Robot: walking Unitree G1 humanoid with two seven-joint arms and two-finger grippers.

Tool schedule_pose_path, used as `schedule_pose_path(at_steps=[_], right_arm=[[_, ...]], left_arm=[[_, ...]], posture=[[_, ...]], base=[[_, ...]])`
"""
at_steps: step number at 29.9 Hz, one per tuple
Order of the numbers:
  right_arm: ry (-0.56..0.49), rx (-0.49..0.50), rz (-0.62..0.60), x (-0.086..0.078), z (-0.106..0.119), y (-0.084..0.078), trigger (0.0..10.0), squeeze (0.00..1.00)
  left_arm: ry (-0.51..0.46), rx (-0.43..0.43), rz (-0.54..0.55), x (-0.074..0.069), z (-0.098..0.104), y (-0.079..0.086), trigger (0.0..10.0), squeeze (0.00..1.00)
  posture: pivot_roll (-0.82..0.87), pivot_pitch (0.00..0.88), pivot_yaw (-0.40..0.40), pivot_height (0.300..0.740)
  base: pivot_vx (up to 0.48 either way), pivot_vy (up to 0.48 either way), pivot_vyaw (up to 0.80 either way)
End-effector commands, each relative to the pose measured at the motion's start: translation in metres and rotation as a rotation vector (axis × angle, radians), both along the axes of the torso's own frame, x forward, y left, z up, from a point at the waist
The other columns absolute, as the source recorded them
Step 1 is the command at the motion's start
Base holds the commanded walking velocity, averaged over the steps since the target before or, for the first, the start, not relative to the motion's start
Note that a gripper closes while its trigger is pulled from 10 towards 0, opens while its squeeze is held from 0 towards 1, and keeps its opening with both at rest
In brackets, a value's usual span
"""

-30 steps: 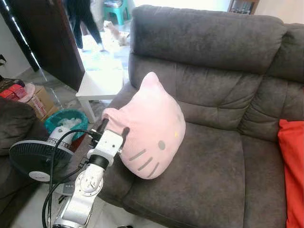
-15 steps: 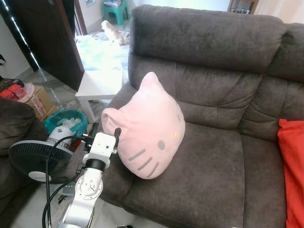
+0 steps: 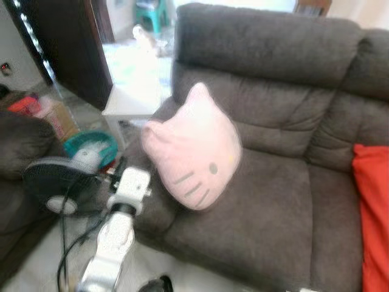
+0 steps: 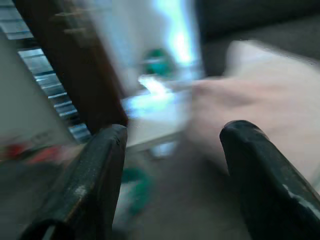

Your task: Move the pillow to the sofa from floor

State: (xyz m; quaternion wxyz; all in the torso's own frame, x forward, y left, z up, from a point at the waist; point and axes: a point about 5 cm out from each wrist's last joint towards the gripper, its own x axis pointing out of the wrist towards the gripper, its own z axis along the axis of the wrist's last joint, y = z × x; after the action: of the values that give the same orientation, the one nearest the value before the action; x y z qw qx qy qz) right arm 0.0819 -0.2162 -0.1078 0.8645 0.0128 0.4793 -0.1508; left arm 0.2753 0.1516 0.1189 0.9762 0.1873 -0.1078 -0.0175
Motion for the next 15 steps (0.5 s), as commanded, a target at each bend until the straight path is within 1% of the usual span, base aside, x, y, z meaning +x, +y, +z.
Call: schedule_pose_path(at_steps=[1,7,12,13,15], right_arm=[[-0.024,0.005,0.005,0.006,0.001,0.003,10.0,0.00],[-0.025,0.005,0.005,0.006,0.001,0.003,10.0,0.00],[-0.027,0.005,0.007,0.006,0.001,0.003,10.0,0.00],[-0.027,0.005,0.007,0.006,0.001,0.003,10.0,0.00],[-0.029,0.006,0.008,0.006,0.001,0.003,10.0,0.00]], left_arm=[[0.071,0.010,0.004,-0.003,-0.015,0.001,10.0,0.00],[0.085,0.010,0.013,-0.001,-0.019,0.004,10.0,0.00],[0.120,-0.014,0.032,0.002,-0.026,0.009,10.0,0.00],[0.133,-0.012,0.035,0.002,-0.029,0.009,10.0,0.00],[0.195,-0.025,0.063,0.003,-0.043,0.017,10.0,0.00]], posture=[[0.09,0.063,-0.007,0.740],[0.09,0.063,-0.007,0.740],[0.10,0.063,-0.008,0.740],[0.10,0.063,-0.008,0.740],[0.09,0.062,-0.008,0.740]], base=[[-0.334,0.000,0.00],[-0.328,0.000,0.00],[-0.308,0.000,0.00],[-0.281,0.000,0.00],[0.000,0.000,0.00]])
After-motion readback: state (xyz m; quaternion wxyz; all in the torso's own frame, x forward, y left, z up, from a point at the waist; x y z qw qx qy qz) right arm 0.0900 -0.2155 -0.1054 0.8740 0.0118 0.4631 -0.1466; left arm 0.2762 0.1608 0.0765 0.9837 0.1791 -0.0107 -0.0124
